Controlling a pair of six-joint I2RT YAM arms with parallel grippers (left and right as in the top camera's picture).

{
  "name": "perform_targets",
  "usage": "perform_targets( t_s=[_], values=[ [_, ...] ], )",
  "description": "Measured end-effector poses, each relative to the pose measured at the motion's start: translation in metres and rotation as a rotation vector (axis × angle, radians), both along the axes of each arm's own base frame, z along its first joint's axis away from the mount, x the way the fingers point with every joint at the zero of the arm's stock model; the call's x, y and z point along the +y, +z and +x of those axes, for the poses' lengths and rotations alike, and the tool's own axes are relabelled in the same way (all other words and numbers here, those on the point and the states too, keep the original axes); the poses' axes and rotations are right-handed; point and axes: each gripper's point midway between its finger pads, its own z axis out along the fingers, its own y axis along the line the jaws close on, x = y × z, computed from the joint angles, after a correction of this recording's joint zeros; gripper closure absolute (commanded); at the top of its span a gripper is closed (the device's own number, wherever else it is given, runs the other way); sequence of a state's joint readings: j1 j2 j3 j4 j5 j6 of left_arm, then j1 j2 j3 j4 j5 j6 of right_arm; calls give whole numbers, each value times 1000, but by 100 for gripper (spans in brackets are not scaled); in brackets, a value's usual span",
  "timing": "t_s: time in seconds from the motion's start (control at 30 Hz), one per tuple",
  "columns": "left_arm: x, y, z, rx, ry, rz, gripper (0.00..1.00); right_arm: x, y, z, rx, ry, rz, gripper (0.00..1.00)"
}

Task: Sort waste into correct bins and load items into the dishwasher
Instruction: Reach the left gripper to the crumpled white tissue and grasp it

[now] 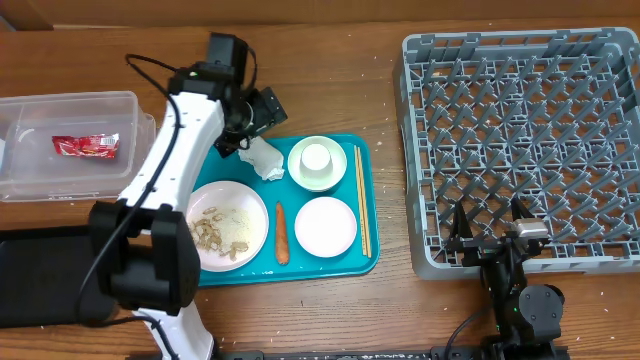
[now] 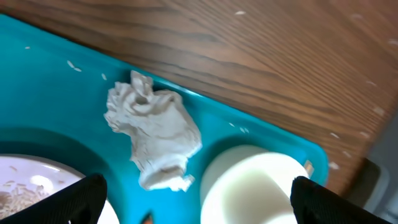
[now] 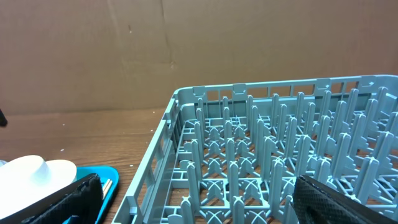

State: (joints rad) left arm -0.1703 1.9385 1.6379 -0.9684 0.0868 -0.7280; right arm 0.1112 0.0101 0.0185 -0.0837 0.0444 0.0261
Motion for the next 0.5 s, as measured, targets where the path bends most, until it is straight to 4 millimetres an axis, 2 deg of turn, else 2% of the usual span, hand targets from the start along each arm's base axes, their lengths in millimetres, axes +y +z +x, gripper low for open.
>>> perform_targets(
  t_s=[0.13, 0.3, 0.4, 0.47, 0.5],
  values=[
    [5, -19, 1, 39, 65, 35, 12, 0, 0, 0, 0, 0, 0, 0],
    [9, -57, -2, 129, 113, 65, 14, 0, 0, 0, 0, 0, 0, 0],
    [10, -86, -8, 199, 117, 82, 19, 0, 0, 0, 0, 0, 0, 0],
    [11, -95, -10, 222, 120, 87, 22, 0, 0, 0, -1, 0, 0, 0],
    [11, -98, -11, 231, 122, 88, 27, 0, 0, 0, -1, 0, 0, 0]
  ],
)
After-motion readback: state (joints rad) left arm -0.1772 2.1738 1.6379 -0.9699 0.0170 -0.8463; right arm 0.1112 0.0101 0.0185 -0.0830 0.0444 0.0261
